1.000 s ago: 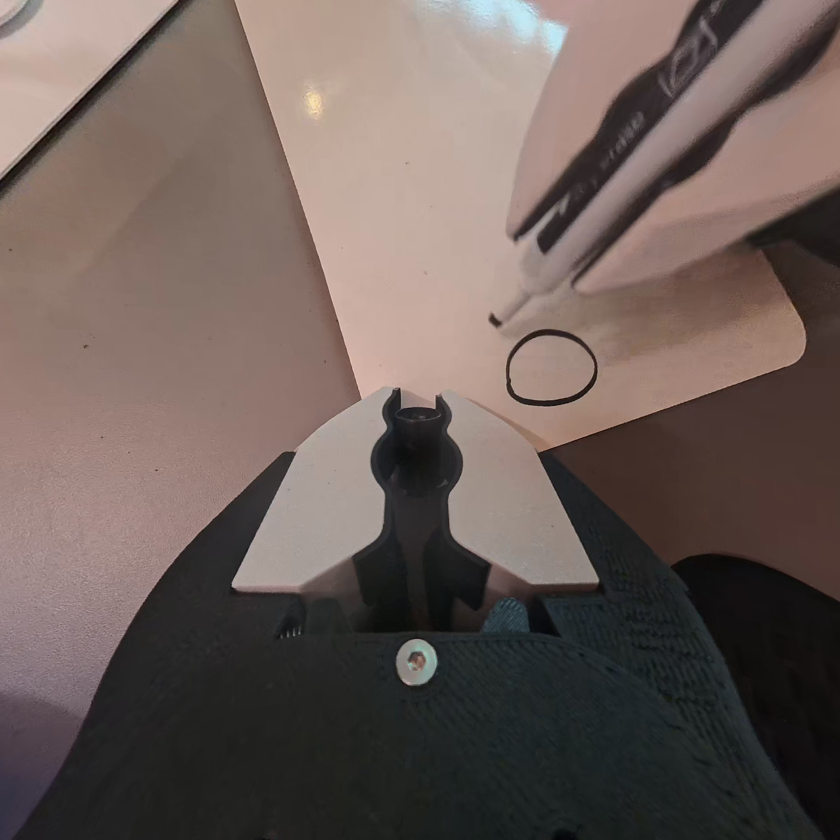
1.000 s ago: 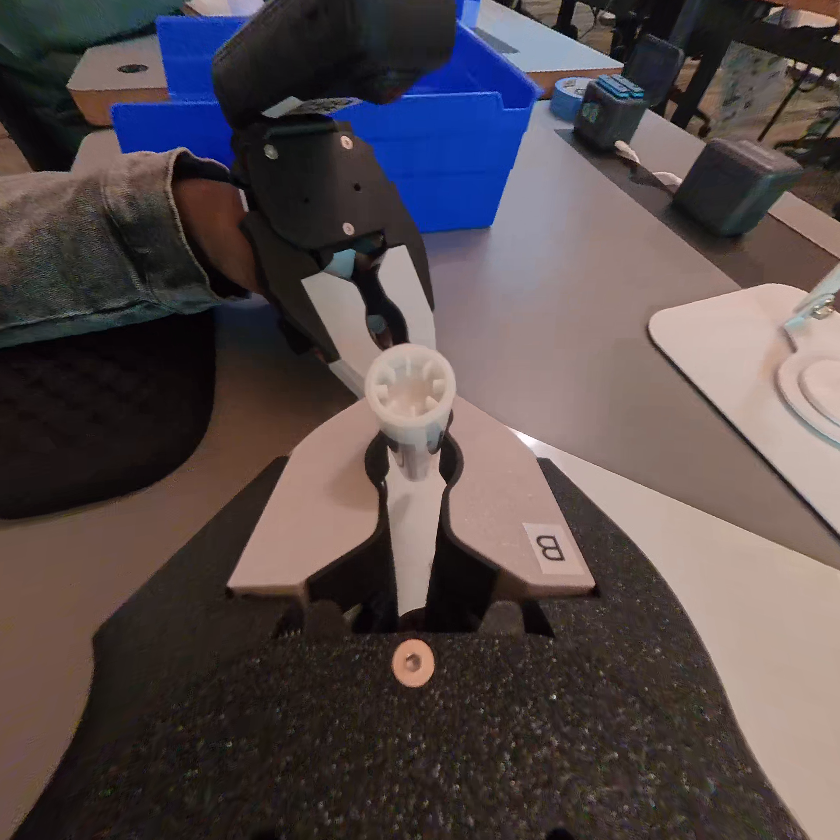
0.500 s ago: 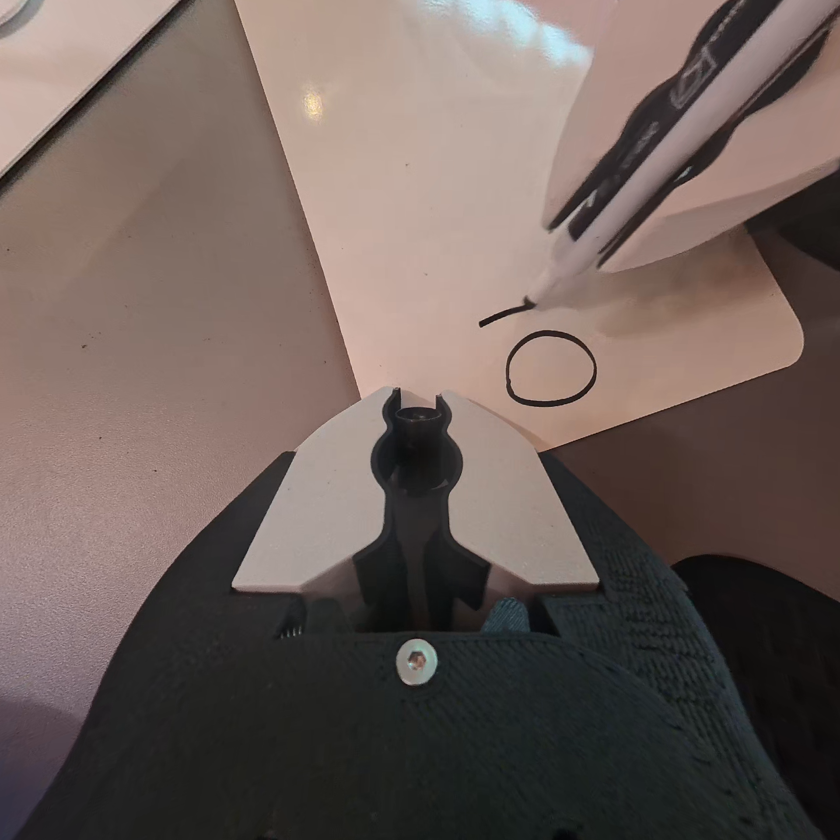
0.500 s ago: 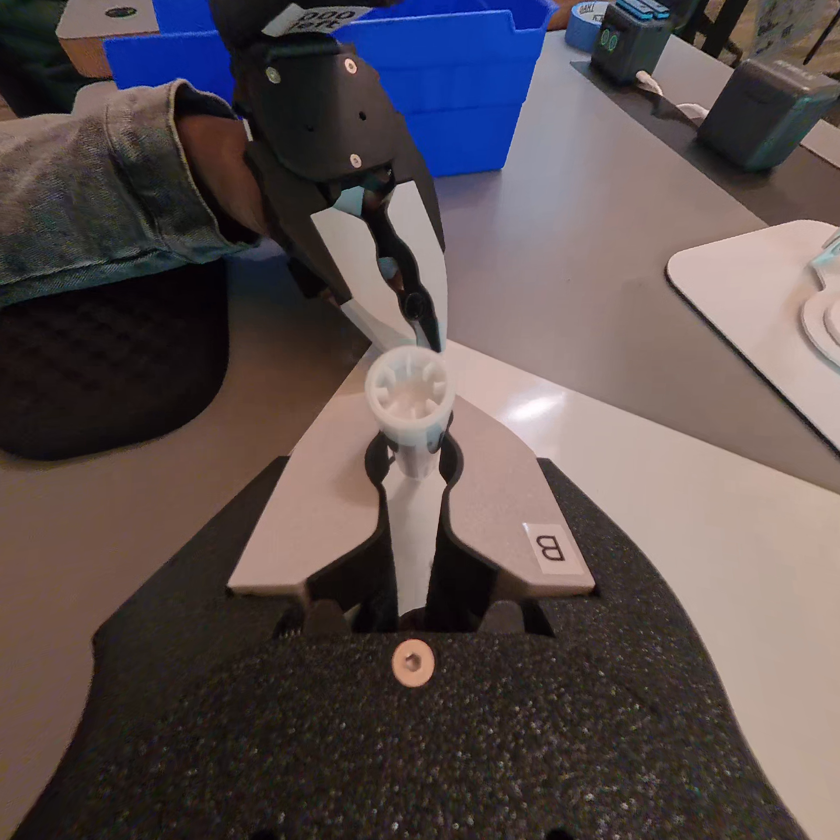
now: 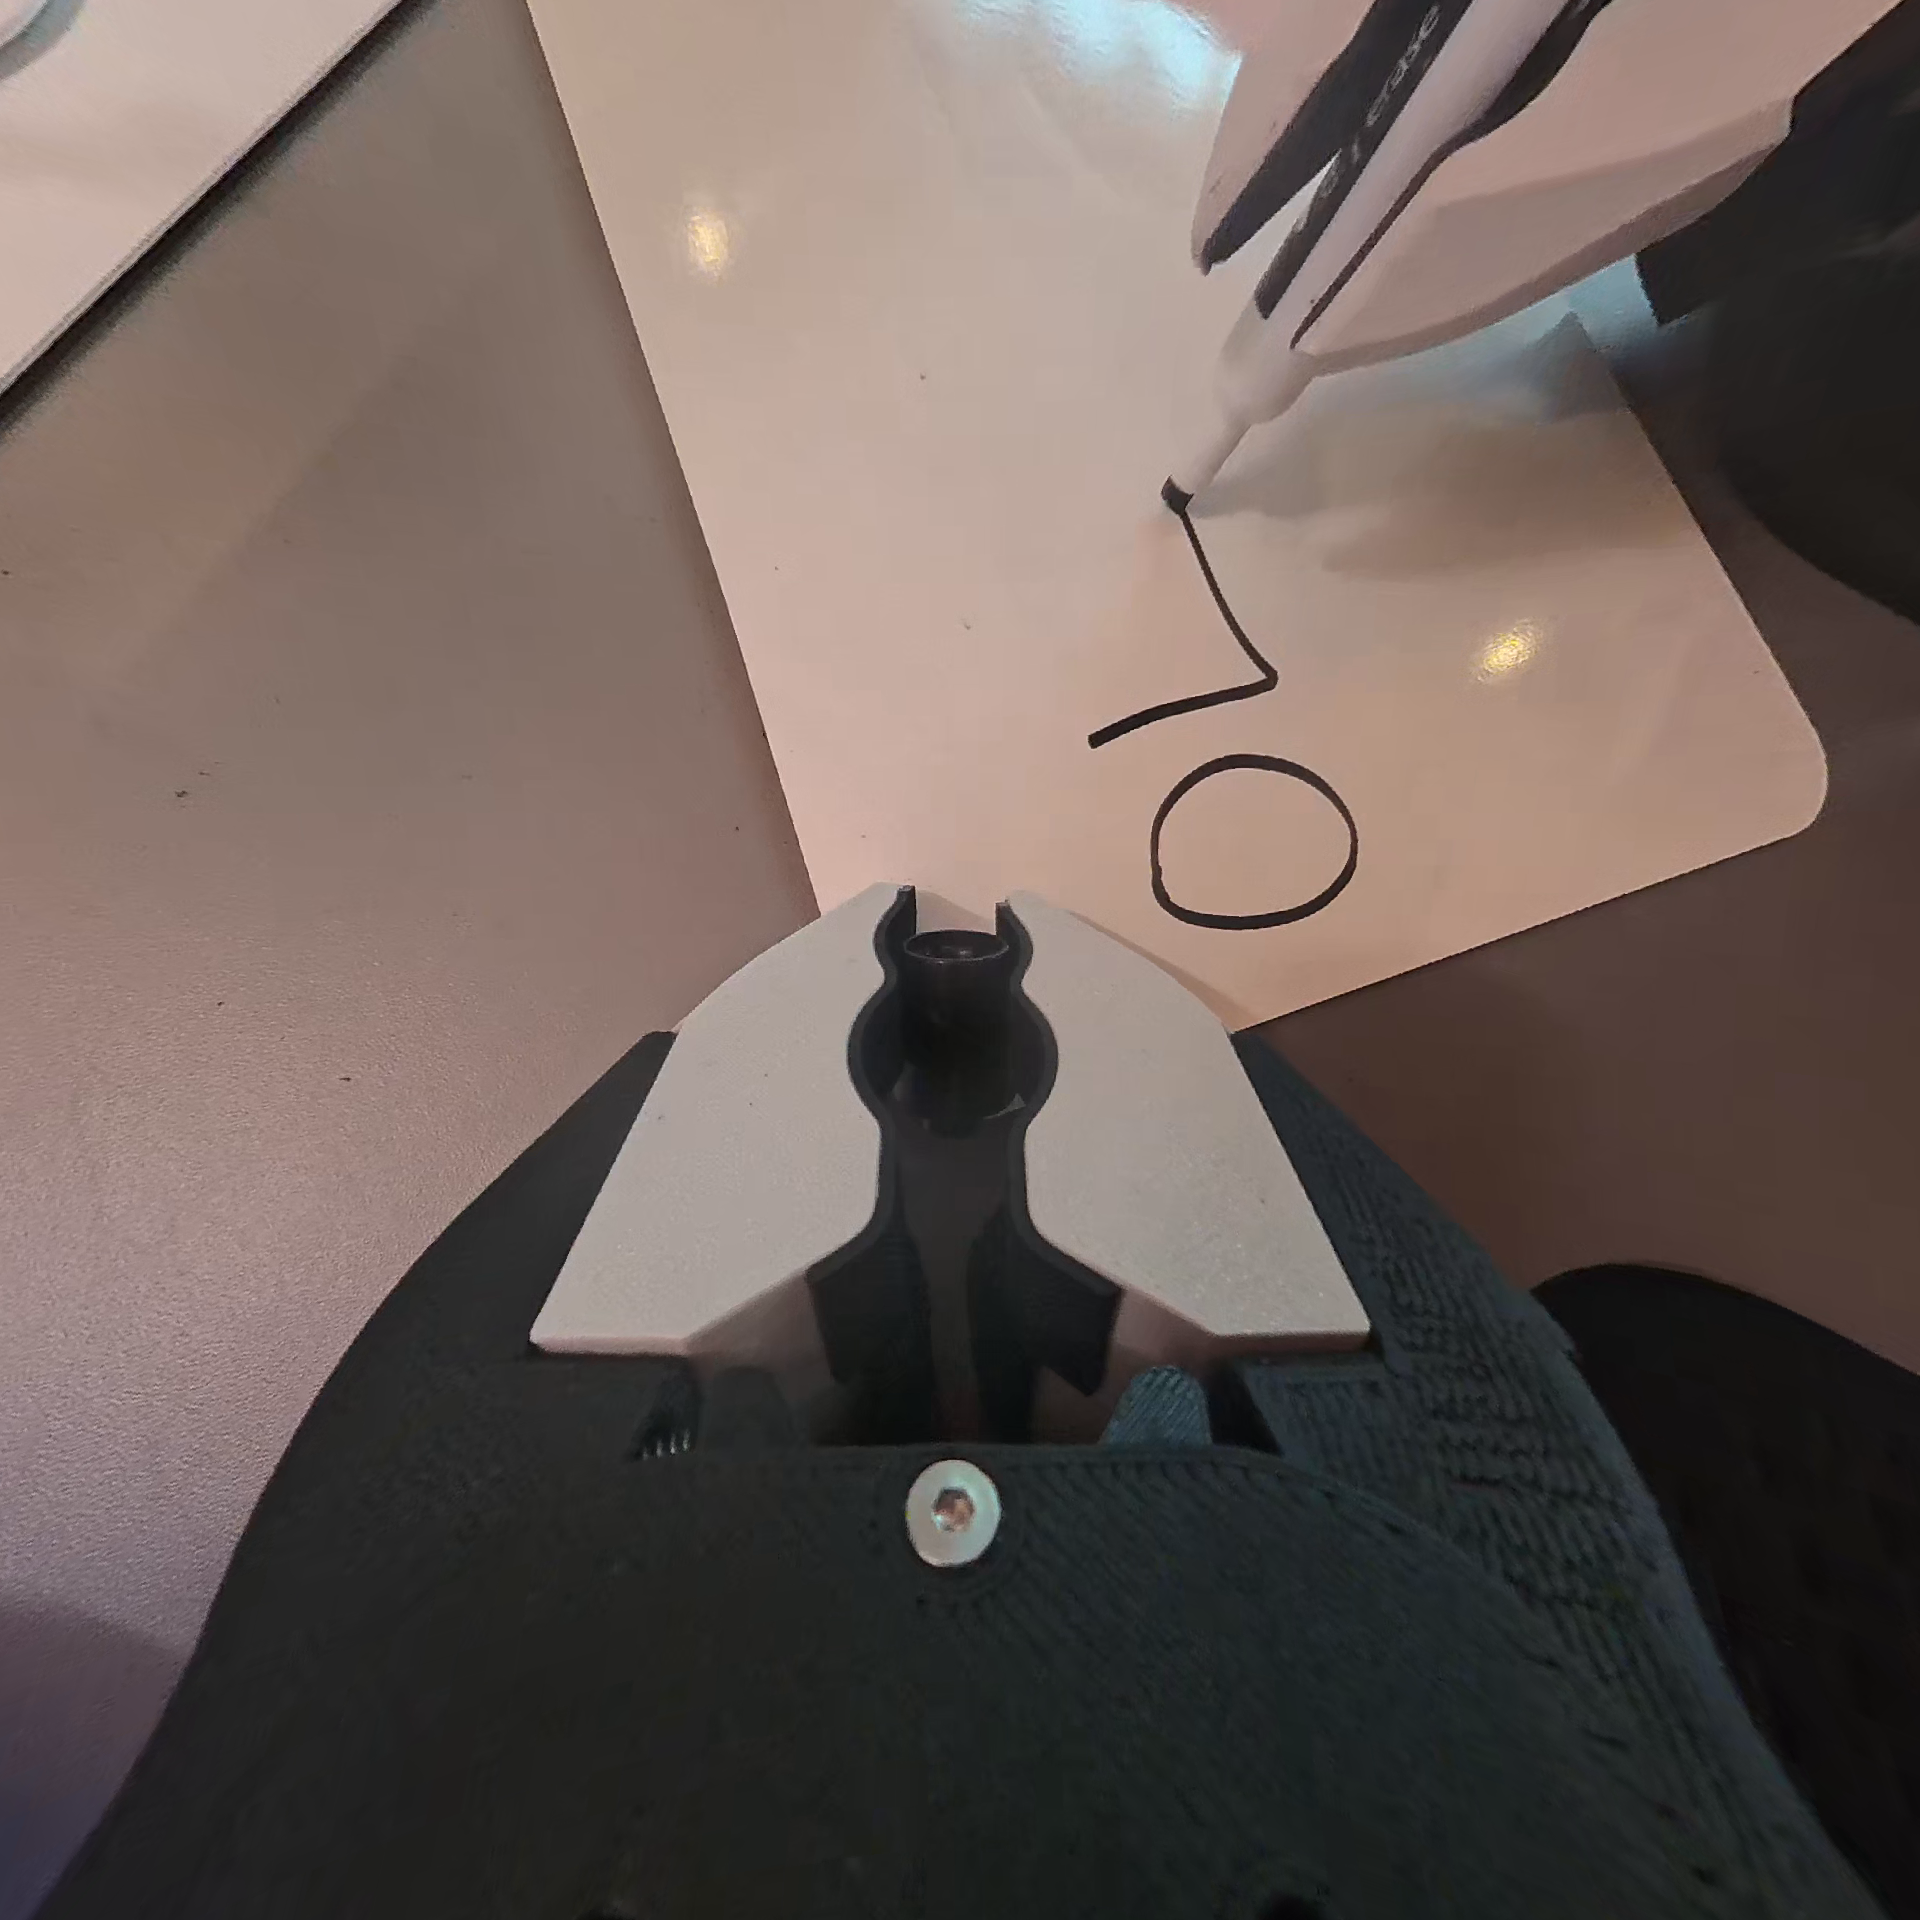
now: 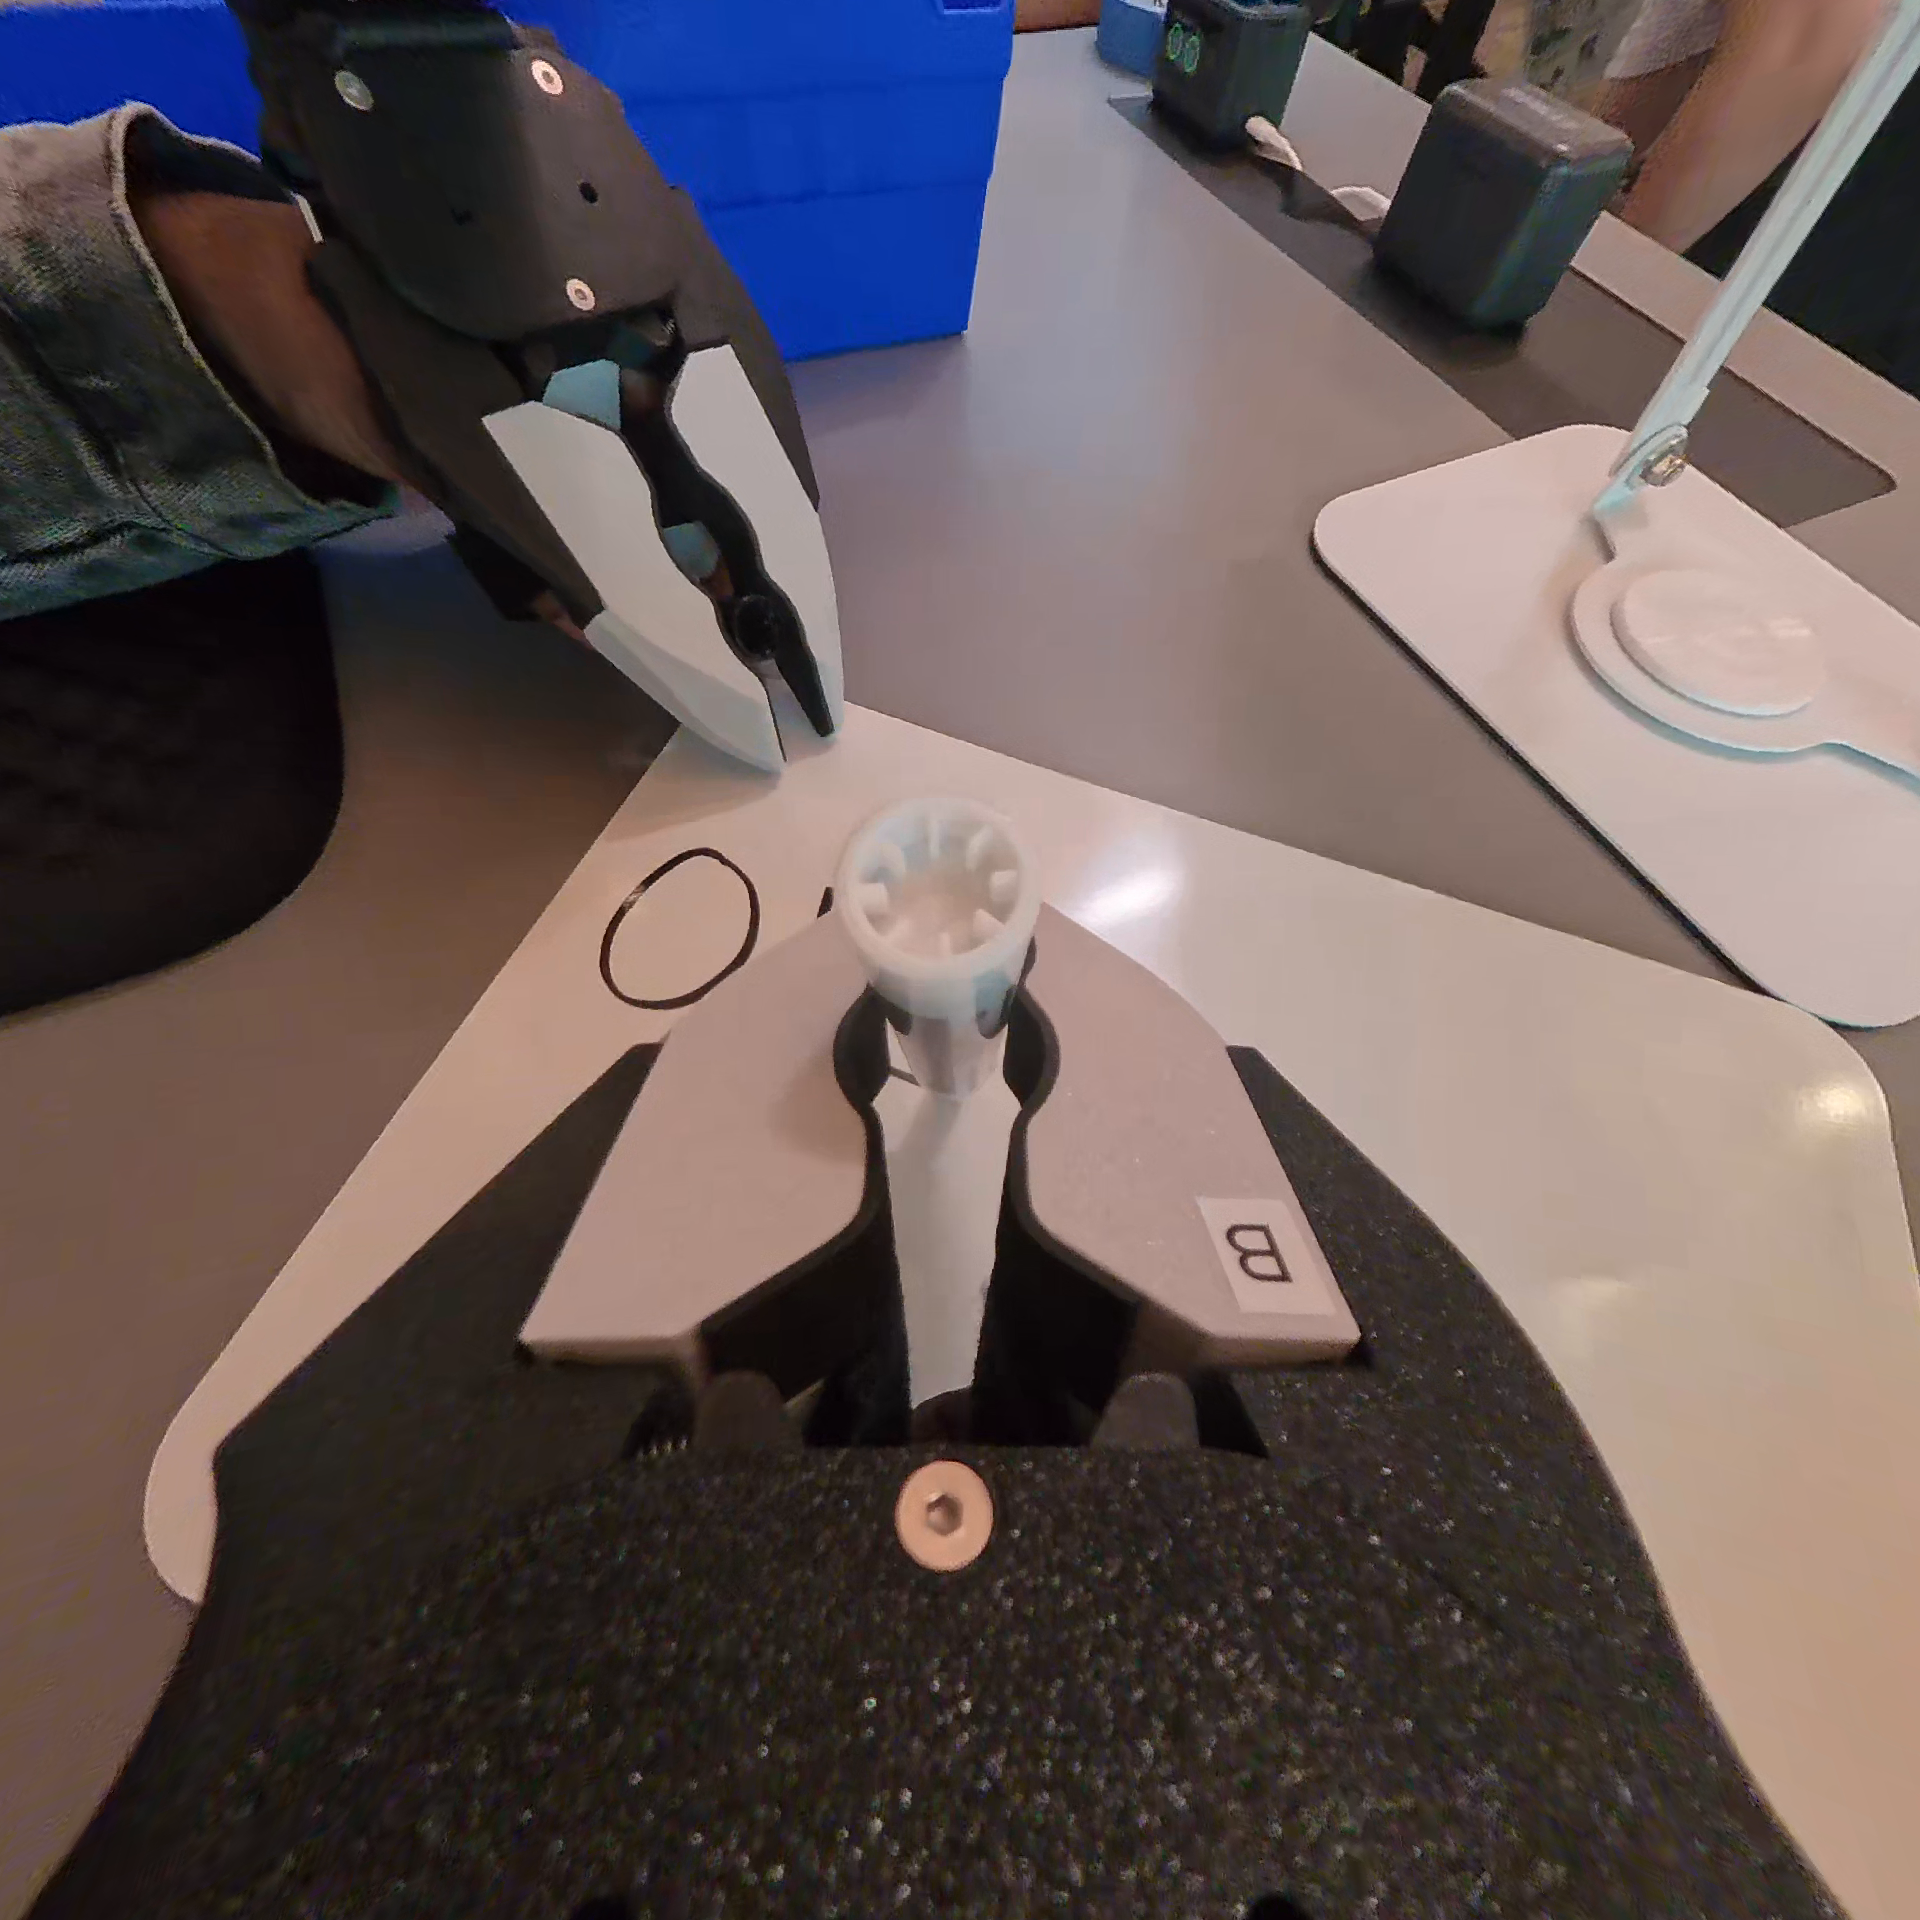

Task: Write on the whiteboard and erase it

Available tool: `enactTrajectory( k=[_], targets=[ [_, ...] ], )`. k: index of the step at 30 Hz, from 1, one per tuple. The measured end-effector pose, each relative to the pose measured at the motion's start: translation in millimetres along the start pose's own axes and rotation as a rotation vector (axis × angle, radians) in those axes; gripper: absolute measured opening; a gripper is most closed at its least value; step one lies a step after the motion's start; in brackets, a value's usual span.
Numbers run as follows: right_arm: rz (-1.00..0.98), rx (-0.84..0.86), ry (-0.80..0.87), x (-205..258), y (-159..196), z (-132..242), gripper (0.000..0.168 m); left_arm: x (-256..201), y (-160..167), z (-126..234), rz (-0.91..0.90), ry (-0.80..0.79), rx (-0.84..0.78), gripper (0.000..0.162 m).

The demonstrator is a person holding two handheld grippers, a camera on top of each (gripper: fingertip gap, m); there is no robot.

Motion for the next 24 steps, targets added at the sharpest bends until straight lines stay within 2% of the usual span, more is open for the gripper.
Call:
enactTrajectory(
  k=[12, 24],
  targets=[
    [0.035, -0.024, -0.018, -9, -22, -31, 0.019, -1, 0, 0, -0.001, 0.008, -0.001, 0.016],
    [0.041, -0.065, -0.108, 22, -29, -37, 0.019, 0, 0, -1, 0.0, 0.012, -0.001, 0.016]
  ],
)
Point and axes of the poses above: each gripper's, where its closed fingertips meet, z back along the fingers, y out of its underside, x = y × z across the jaws, the point moved 10 cm from there along z, back along the fingers, and after that the axes turned 9 degrees about x, right-handed, at the moved point
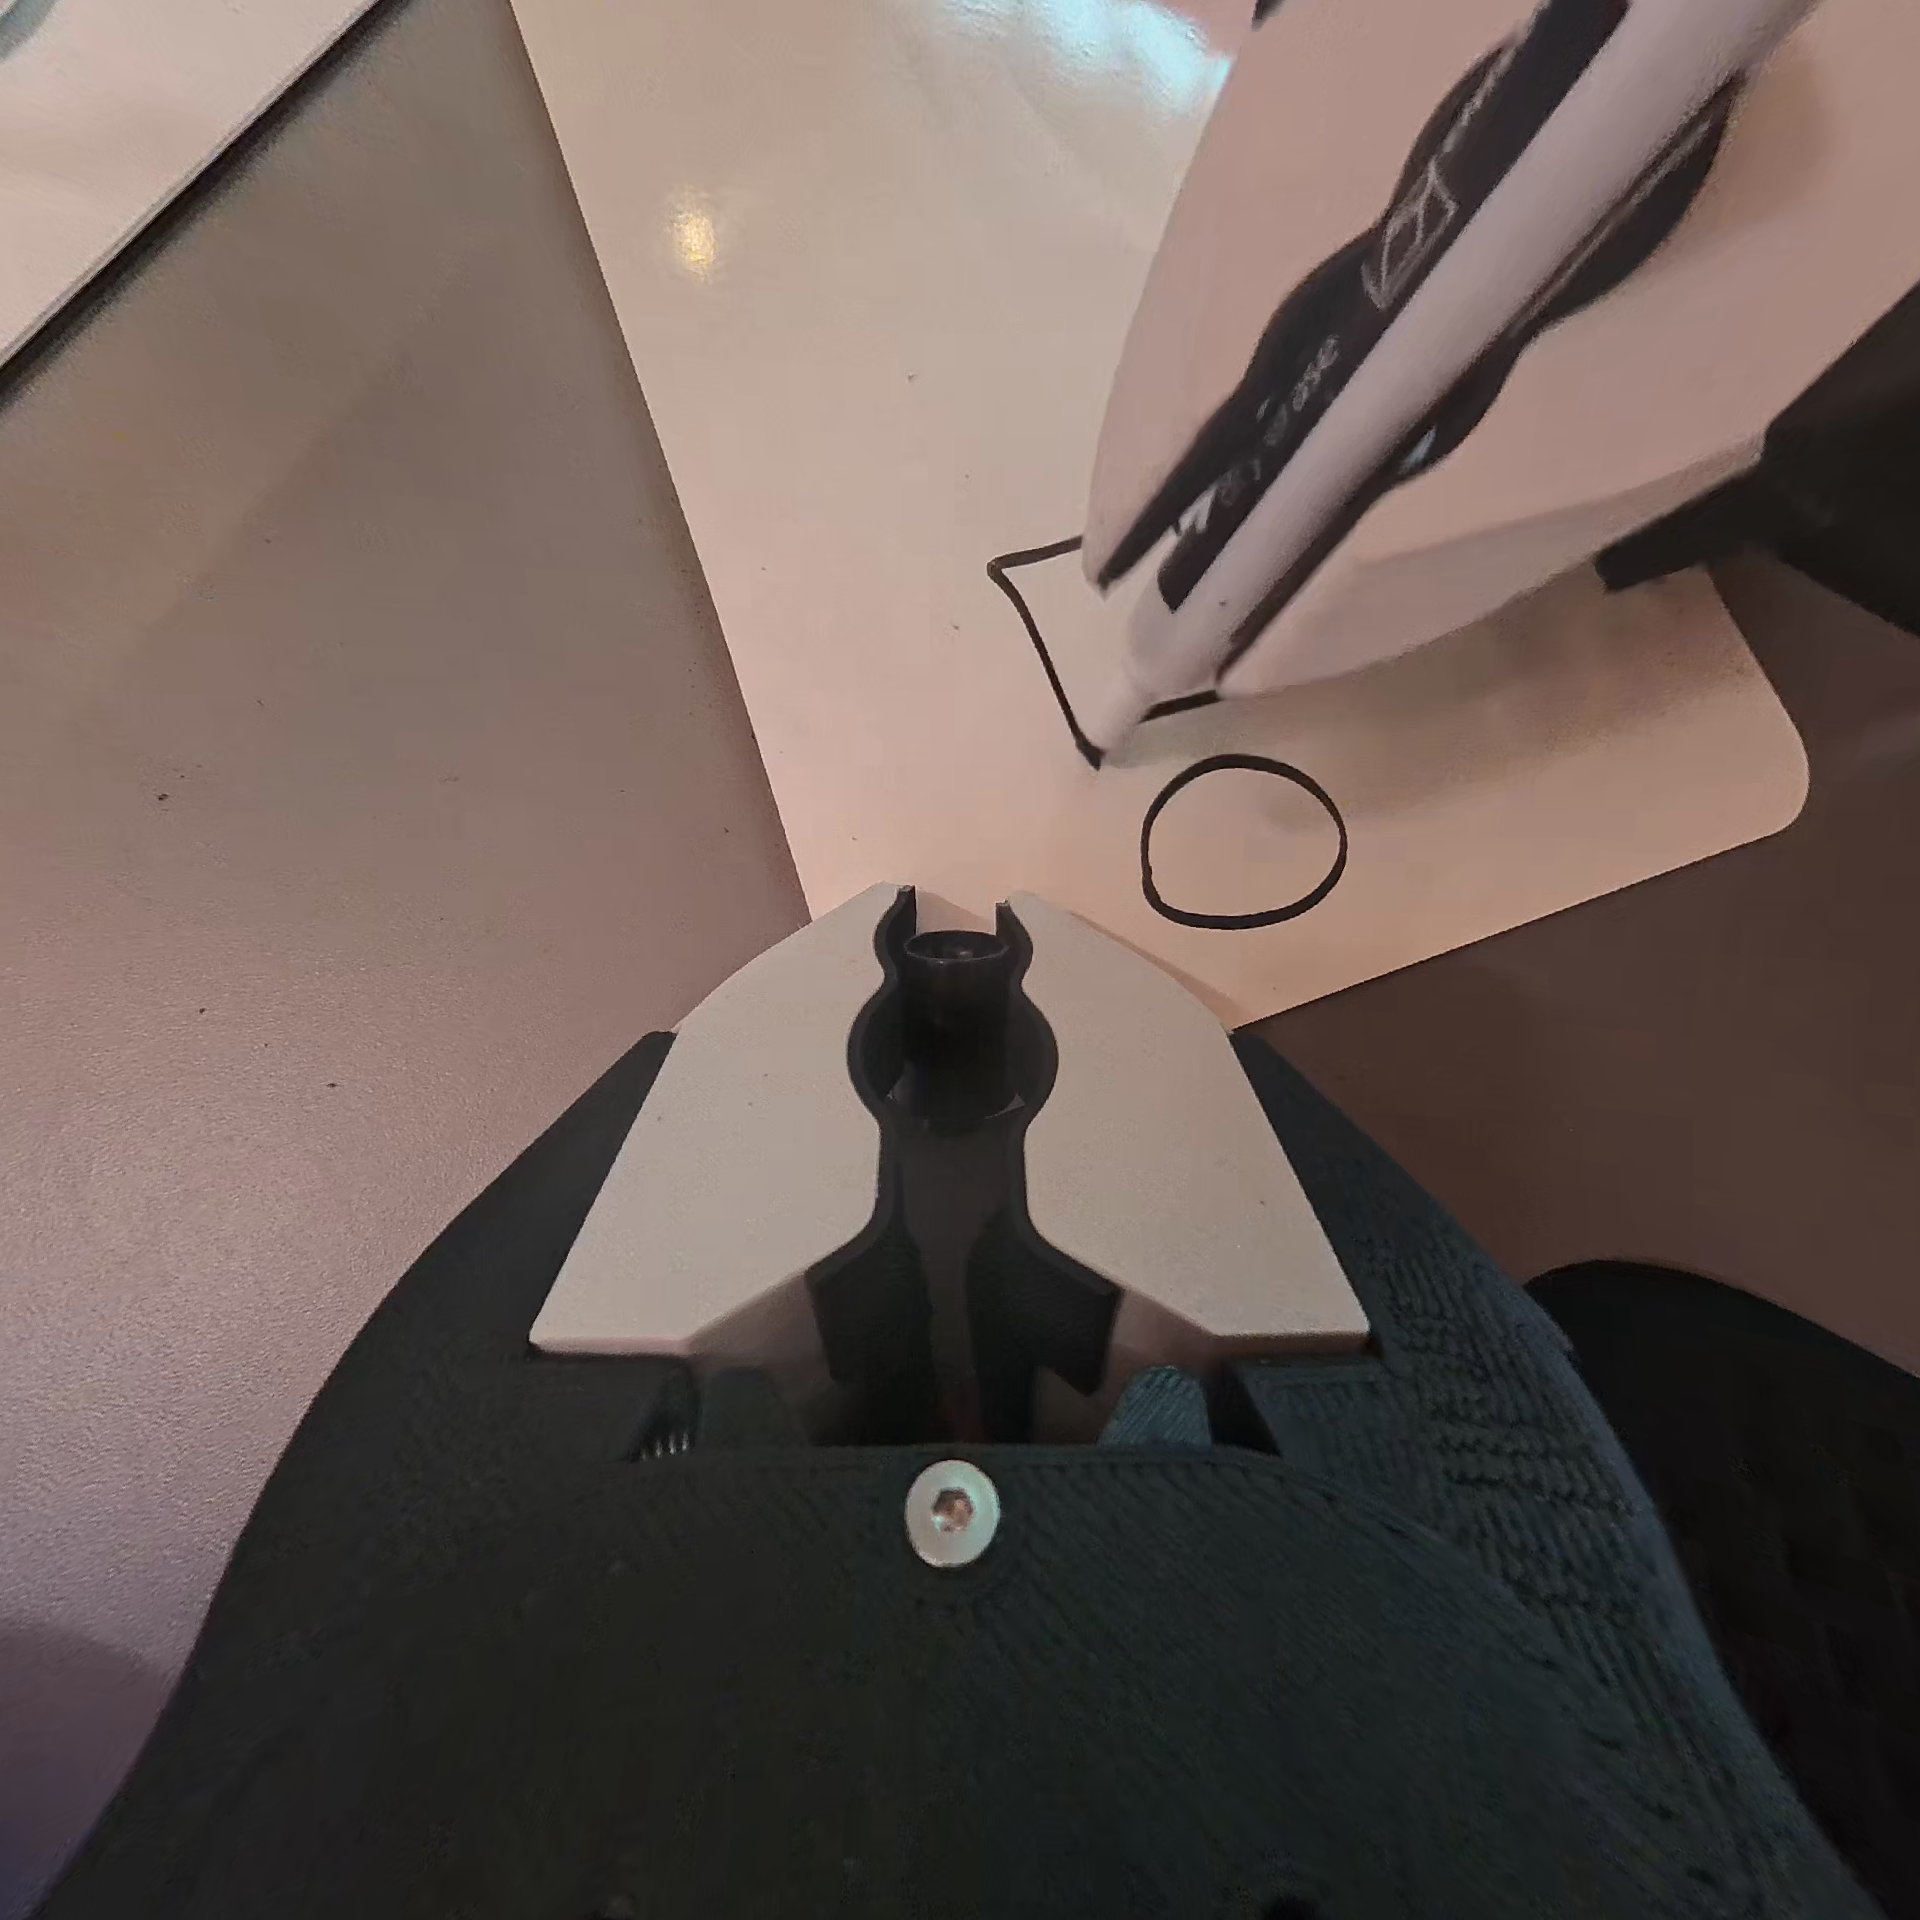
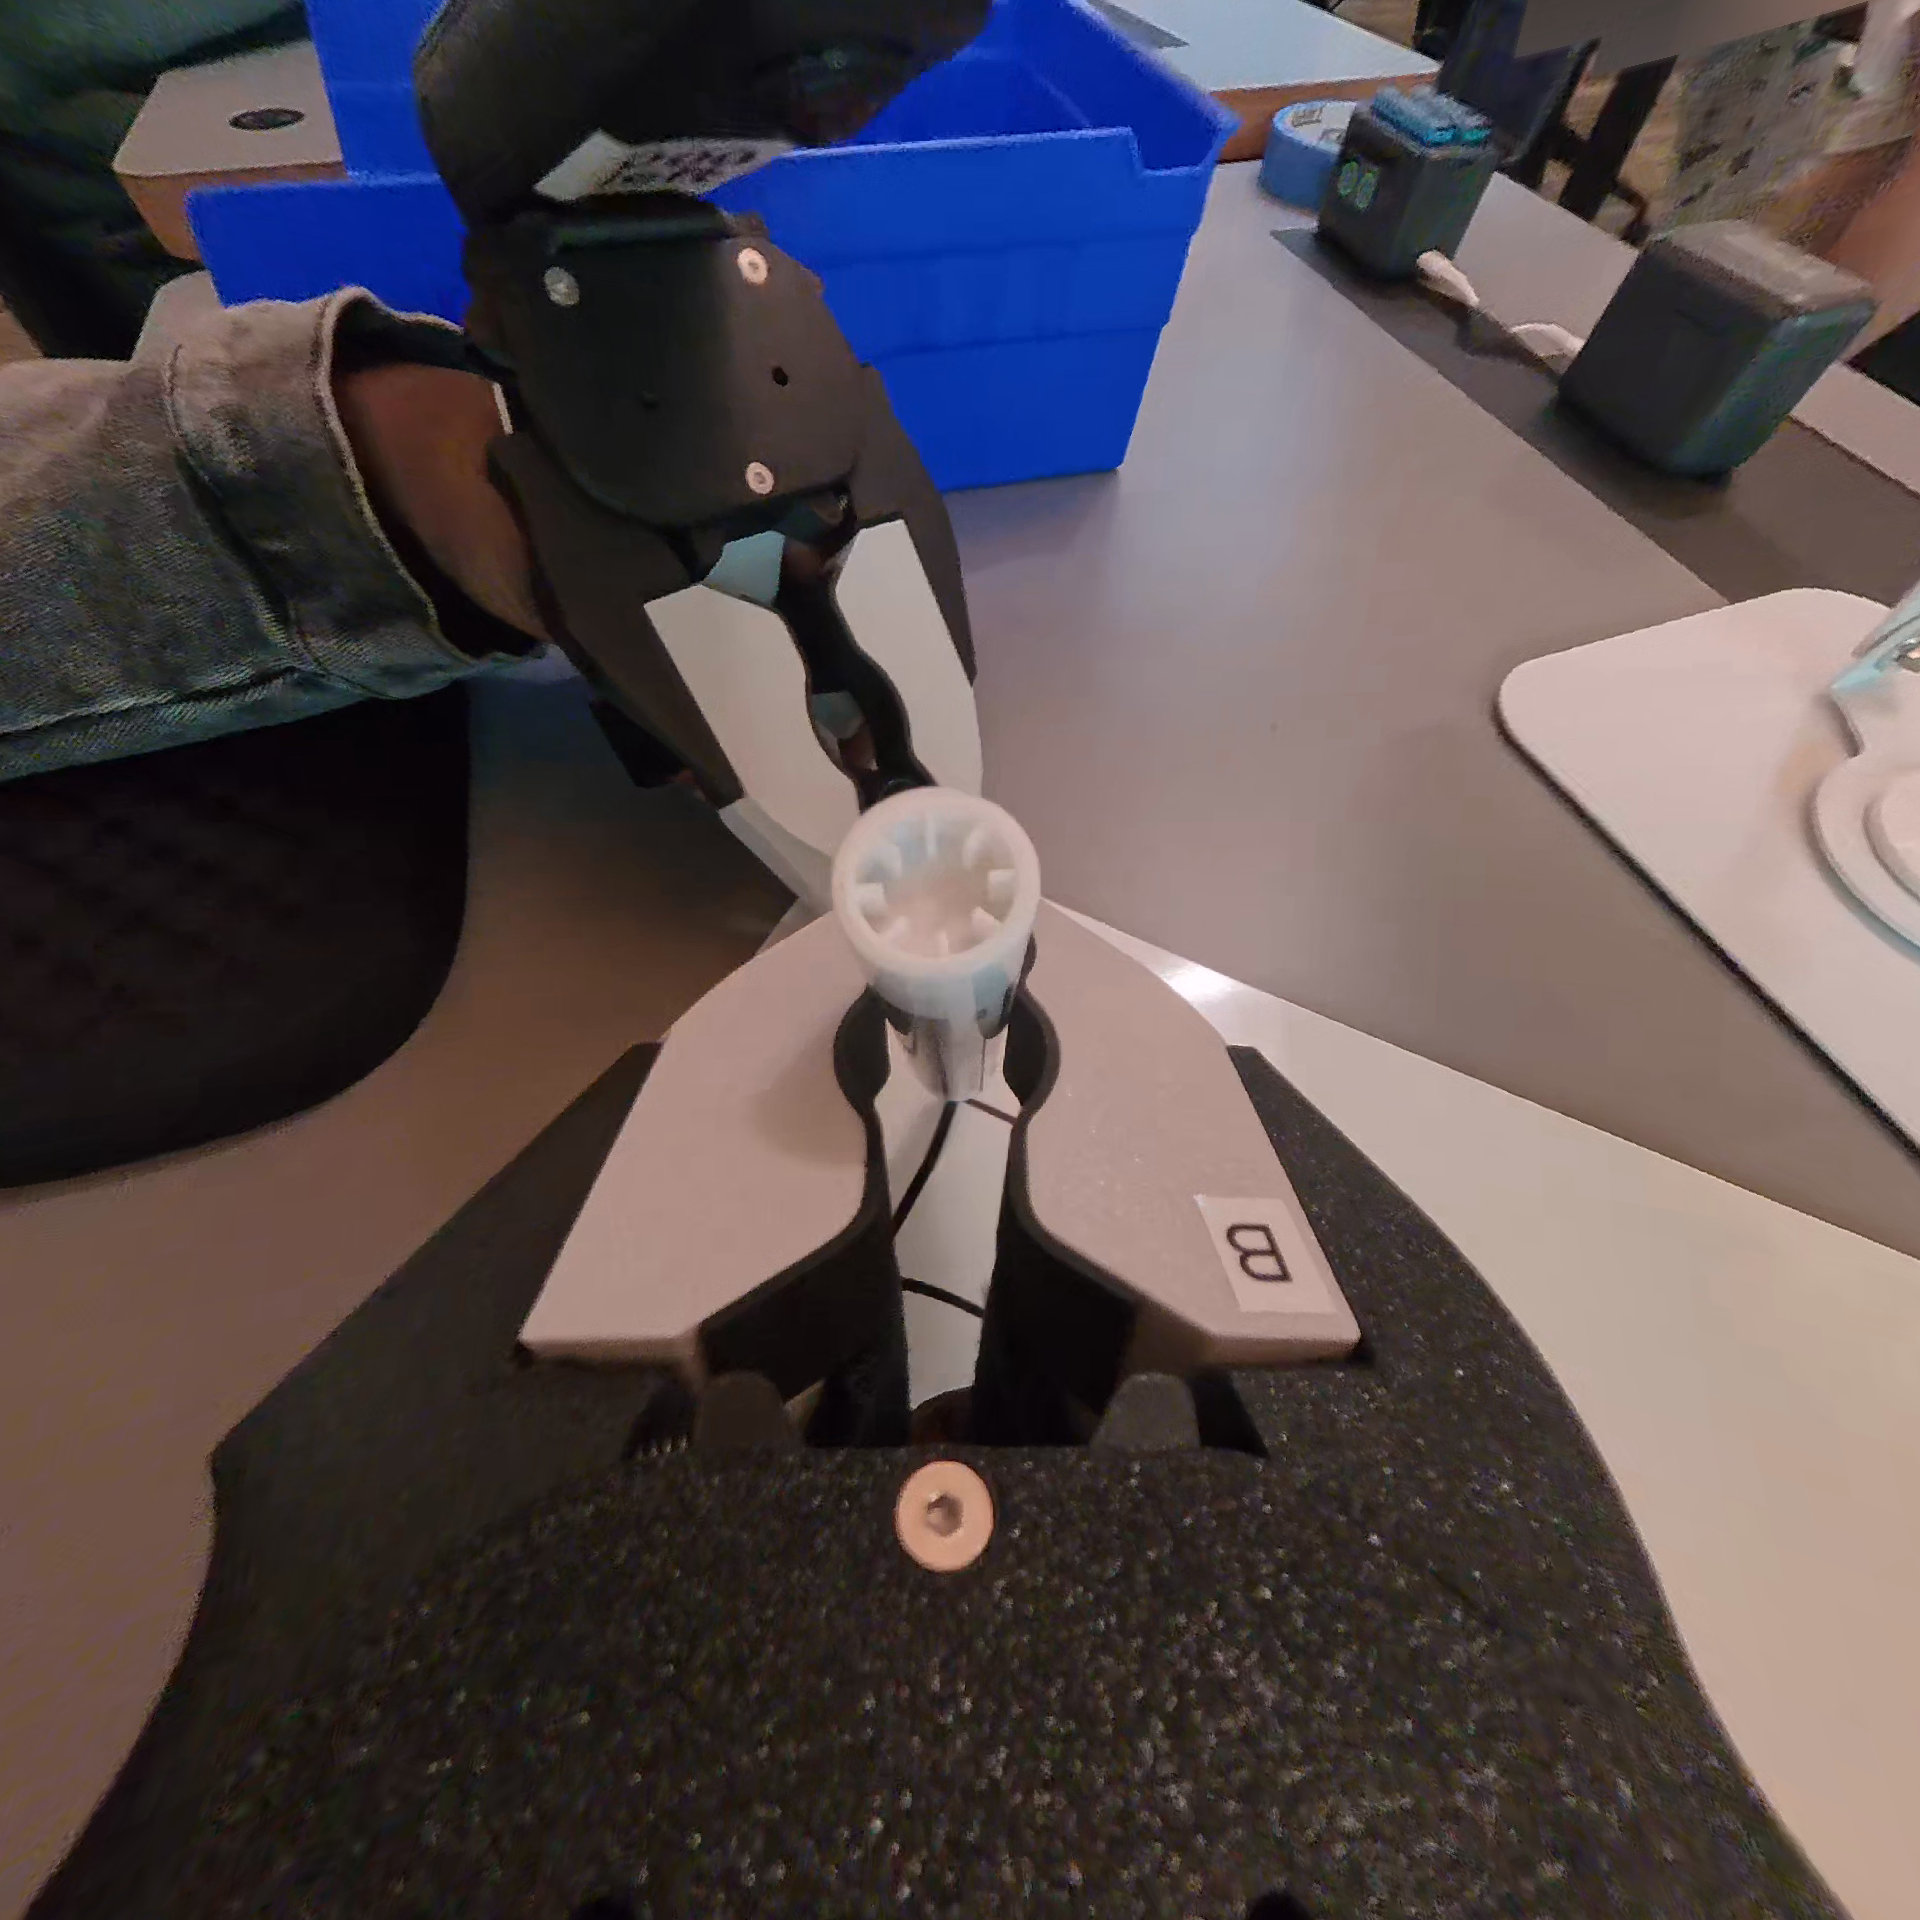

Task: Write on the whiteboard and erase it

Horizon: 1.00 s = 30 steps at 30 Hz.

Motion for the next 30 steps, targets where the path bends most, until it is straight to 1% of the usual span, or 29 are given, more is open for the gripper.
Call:
enactTrajectory(
  k=[3, 7, 17, 26, 30],
  targets=[
    [-0.049, -0.031, 0.065, -18, 3, 17, 0.019, 0, 0, 0, -0.002, -0.002, 0.001, 0.016],
    [-0.083, 0.002, 0.126, -33, 14, 35, 0.018, -1, 0, 0, -0.002, 0.0, 0.001, 0.016],
    [-0.082, 0.038, 0.132, -35, 24, 33, 0.019, -1, 0, 0, 0.001, 0.001, -0.001, 0.016],
    [-0.126, 0.056, 0.251, -75, 36, 50, 0.018, 0, 0, 0, 0.002, 0.005, -0.002, 0.016],
    [-0.127, 0.053, 0.254, -76, 36, 48, 0.018, -1, 0, 0, -0.002, 0.008, 0.0, 0.016]
  ],
)
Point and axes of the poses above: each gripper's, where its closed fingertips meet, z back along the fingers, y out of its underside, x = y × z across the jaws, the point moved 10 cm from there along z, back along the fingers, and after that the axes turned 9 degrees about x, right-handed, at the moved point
